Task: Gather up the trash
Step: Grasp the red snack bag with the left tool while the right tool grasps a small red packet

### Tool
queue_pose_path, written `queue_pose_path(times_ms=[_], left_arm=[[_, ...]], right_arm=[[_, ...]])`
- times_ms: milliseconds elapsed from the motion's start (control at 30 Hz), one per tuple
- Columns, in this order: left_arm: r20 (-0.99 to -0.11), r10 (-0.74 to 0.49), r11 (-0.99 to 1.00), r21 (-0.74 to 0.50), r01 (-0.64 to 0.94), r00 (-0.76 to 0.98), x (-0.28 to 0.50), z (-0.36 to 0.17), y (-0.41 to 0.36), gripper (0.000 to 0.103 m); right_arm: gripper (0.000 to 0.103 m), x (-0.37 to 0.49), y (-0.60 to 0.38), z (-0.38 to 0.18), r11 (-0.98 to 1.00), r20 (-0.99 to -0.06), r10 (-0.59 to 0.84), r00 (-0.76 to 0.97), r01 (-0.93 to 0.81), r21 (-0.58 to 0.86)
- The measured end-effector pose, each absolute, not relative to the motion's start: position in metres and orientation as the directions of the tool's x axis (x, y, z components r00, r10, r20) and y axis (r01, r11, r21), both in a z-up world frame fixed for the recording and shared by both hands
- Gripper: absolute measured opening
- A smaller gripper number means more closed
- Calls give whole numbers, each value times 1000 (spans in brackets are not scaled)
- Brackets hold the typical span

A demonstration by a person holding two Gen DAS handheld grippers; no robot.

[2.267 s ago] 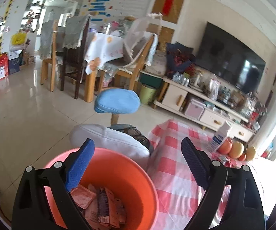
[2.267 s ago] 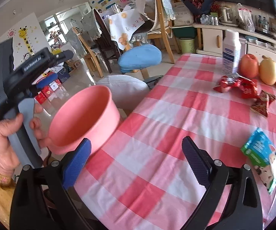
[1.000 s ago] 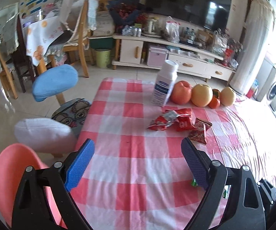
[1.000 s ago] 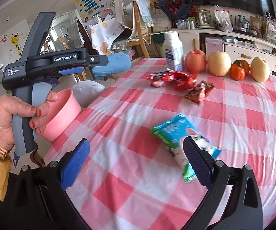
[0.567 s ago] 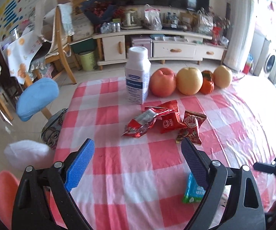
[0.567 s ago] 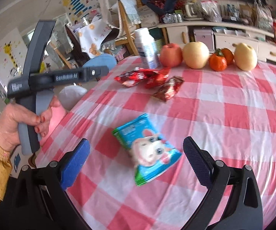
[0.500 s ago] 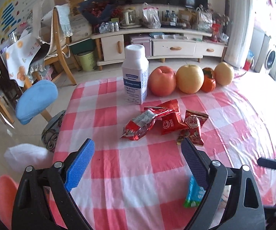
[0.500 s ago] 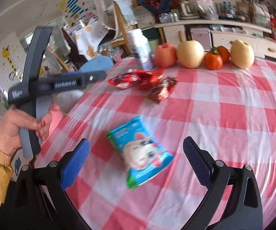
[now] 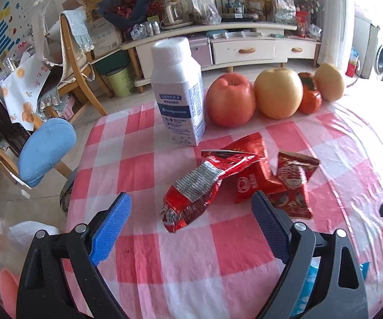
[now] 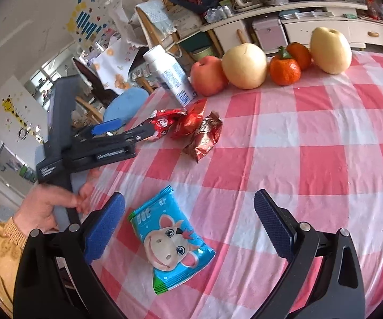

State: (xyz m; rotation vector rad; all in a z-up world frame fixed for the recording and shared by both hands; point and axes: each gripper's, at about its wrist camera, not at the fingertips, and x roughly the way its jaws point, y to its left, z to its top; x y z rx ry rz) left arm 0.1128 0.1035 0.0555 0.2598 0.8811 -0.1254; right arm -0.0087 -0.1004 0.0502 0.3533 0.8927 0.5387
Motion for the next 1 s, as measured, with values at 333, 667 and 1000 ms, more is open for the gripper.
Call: queue_pose_path(times_ms=[333, 667, 1000], left_arm=[[-778, 25, 950, 214, 227, 627, 129, 44, 103, 90], [-791, 30, 944, 223, 243, 611, 141, 34, 100, 77], [-799, 36, 940, 230, 250, 600, 146, 25, 100, 58]], right_arm=[[98, 20, -104, 39, 823, -645, 566, 514, -296, 485], [98, 40, -107, 31, 814, -640, 578, 506, -298, 498], [98, 64, -88, 32, 805, -636, 593, 494, -344, 484]])
